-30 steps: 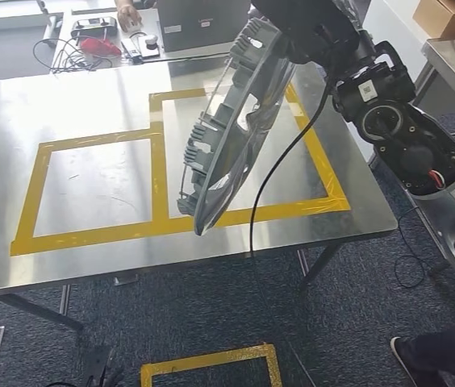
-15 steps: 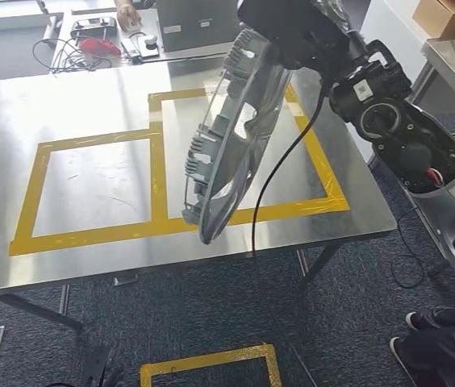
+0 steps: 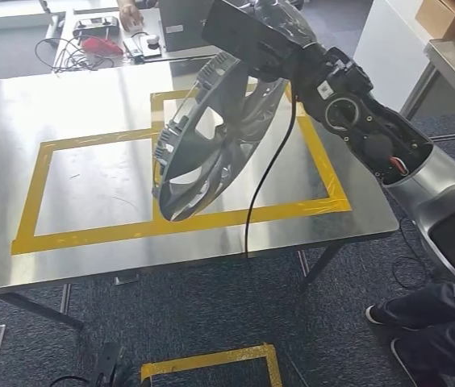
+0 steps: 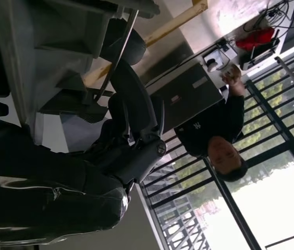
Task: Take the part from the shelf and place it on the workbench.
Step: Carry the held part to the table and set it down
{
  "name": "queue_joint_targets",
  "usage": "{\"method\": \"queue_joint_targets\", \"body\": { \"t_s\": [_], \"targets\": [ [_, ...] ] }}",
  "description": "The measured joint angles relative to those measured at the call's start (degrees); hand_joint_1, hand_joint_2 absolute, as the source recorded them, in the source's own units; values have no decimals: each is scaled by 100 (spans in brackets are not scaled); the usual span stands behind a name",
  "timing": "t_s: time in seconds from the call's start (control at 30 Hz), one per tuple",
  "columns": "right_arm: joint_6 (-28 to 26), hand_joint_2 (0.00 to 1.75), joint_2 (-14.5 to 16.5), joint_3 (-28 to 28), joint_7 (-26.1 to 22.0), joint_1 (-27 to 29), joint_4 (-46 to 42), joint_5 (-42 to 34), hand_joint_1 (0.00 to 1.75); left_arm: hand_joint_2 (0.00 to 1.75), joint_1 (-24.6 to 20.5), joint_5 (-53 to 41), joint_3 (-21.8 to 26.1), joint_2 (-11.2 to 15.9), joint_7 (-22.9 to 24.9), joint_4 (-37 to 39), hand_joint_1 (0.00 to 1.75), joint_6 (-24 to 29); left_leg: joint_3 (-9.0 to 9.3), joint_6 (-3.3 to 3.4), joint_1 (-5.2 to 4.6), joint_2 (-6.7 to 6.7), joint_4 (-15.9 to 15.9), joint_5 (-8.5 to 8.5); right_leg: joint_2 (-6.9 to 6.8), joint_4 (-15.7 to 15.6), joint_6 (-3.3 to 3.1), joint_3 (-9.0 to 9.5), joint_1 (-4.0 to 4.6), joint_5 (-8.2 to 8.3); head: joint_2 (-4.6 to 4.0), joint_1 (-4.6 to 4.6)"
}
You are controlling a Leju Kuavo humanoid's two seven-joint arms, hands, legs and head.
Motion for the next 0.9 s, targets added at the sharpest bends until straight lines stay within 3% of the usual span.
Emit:
{"method": "queue_joint_targets", "body": {
  "t_s": [0.53,0.7,0.9],
  "targets": [
    [20,175,-45,-200,-17,138,356,79,175,175,1,31,-4,-101,2,0,0,-40,2,0,-1,3,2,0,2,0,0,5,-1,0,0,0],
    [30,175,87,-196,155,41,683,201,175,175,0,-11,-4,-141,27,0,0,-37,2,0,0,2,1,0,1,0,0,5,0,0,0,-1],
    [26,175,404,-40,182,-146,1713,341,175,175,4,-55,-7,-212,87,0,0,-48,1,-2,2,-10,-1,3,-10,0,0,10,2,0,1,-2]
  ]
}}
